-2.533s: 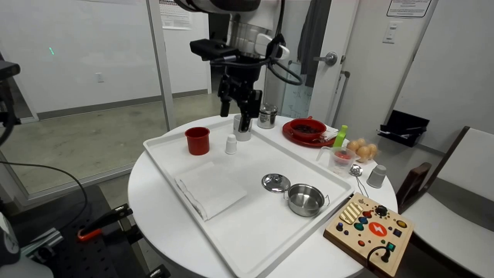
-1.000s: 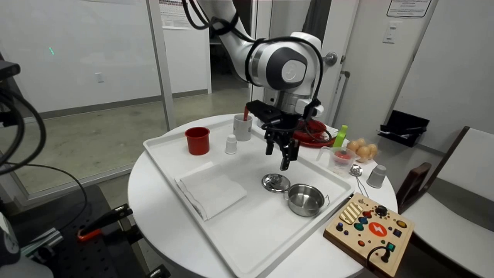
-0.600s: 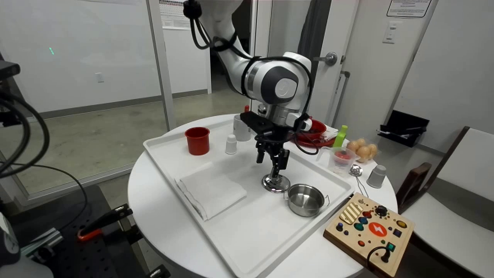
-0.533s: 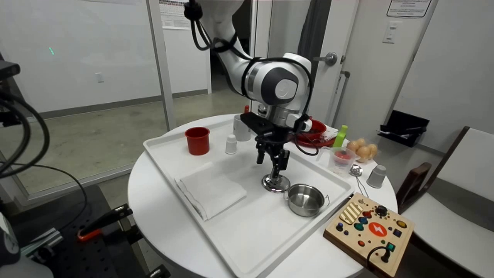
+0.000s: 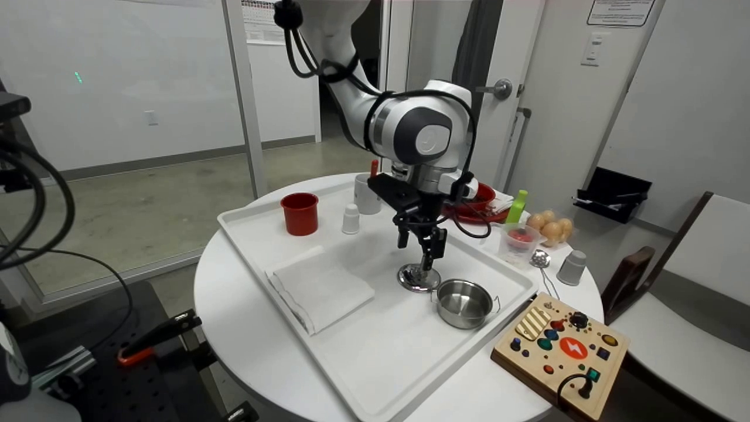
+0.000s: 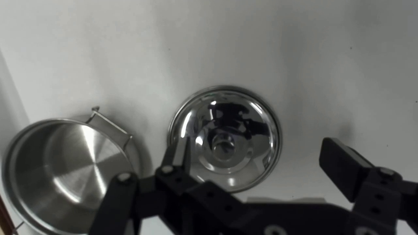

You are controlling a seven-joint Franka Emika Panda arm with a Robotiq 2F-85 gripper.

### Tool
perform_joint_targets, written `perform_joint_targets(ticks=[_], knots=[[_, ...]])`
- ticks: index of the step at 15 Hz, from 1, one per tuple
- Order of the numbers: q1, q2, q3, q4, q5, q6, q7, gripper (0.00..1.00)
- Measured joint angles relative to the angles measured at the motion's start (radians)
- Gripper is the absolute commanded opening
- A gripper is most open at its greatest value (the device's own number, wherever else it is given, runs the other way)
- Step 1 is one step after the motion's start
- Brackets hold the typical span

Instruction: Put the silver lid on the silver pot

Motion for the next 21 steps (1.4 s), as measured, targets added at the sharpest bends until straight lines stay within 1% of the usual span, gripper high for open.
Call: perform_joint_targets(ticks=[4, 11, 15, 21], knots=[[-0.001, -0.004, -0.006, -0.041, -0.002, 0.068, -0.013, 1.0], [-0.027, -0.004, -0.045, -0.04, -0.001, 0.072, -0.013, 1.0], [-0.028, -0.001, -0.042, -0.034, 0.0, 0.07, -0.013, 1.0], [-0.015, 0.03, -0.012, -0.013, 0.0, 0.058, -0.013, 1.0]])
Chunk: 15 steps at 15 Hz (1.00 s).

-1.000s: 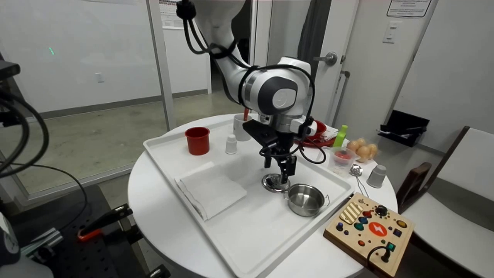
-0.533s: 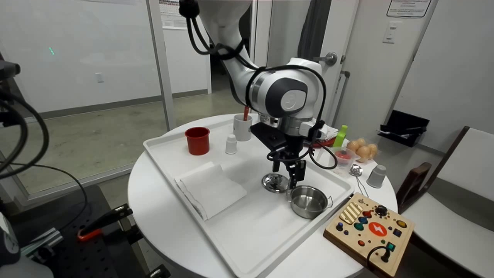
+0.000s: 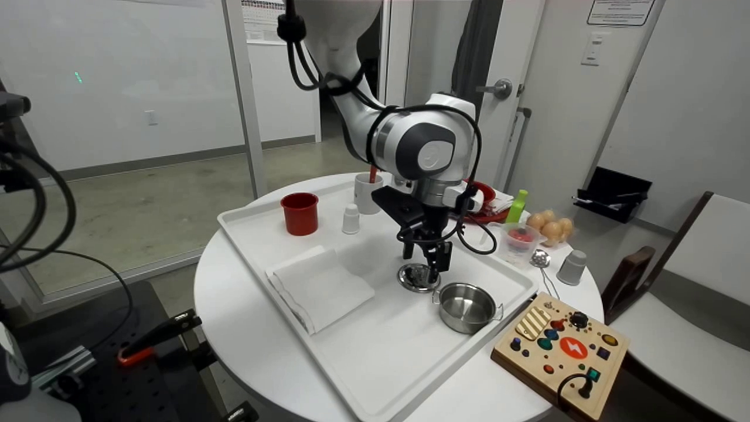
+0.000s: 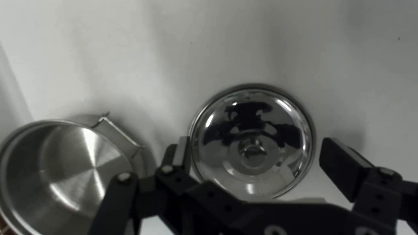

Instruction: Put the silver lid on the silver pot

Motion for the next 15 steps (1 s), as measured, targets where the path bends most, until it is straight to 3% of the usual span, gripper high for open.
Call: perform_joint_targets(ticks=[1, 2, 7, 10, 12, 14, 15], knots=[[0.004, 0.007, 0.004, 0.005, 0.0, -0.004, 0.0, 0.93], [0.007, 0.014, 0.006, 0.011, 0.0, -0.009, 0.0, 0.74], [0.011, 0.041, 0.012, 0.053, 0.0, -0.046, 0.0, 0.36], [0.011, 0.04, 0.012, 0.079, 0.0, -0.071, 0.0, 0.24], [0.01, 0.04, 0.011, 0.091, 0.0, -0.081, 0.0, 0.08], [0.01, 0.041, 0.011, 0.099, 0.0, -0.085, 0.0, 0.06], [0.01, 0.041, 0.011, 0.1, 0.0, -0.086, 0.0, 0.1]])
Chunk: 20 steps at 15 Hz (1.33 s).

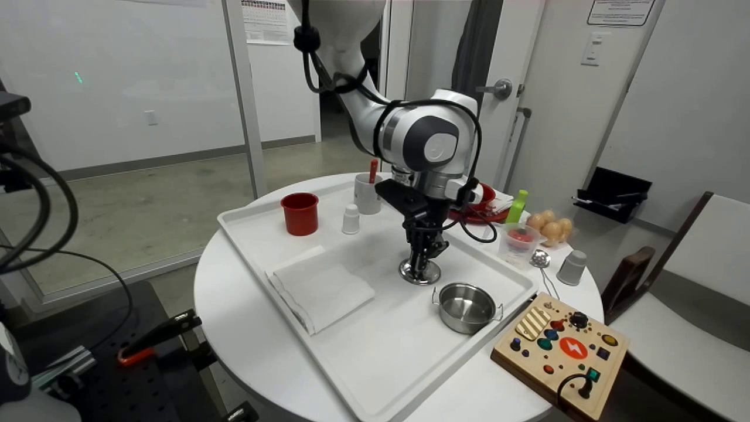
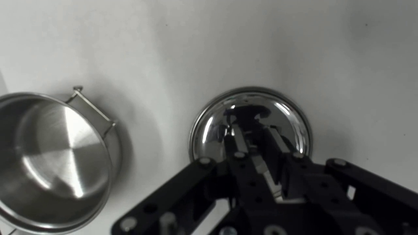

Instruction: Put the silver lid on the silver pot

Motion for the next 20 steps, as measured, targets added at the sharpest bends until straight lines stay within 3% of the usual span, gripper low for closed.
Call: perform_joint_targets(ticks=[9, 20], knots=[[0.0, -0.021, 0.003, -0.012, 0.001, 0.0, -0.018, 0.1], [-0.027, -0.232, 0.0, -0.104, 0.008, -0.153, -0.044, 0.1]])
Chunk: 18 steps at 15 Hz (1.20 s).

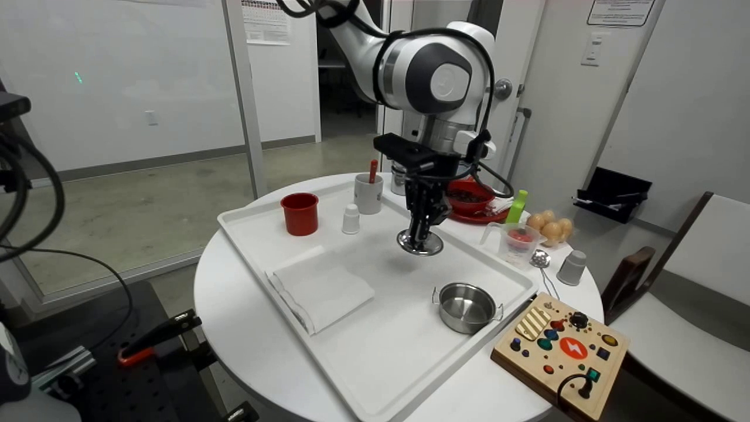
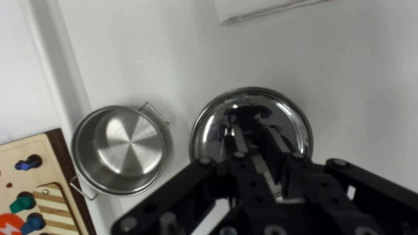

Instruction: Put the silver lid on the silver pot

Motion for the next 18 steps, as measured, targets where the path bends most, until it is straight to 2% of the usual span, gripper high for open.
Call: perform_joint_targets(ticks=[10, 18], knots=[[-0.095, -0.011, -0.032, -0.002, 0.054, -0.019, -0.003, 0.1], [-0.118, 0.048, -0.039, 0.012, 0.088, -0.019, -0.001, 0.1]])
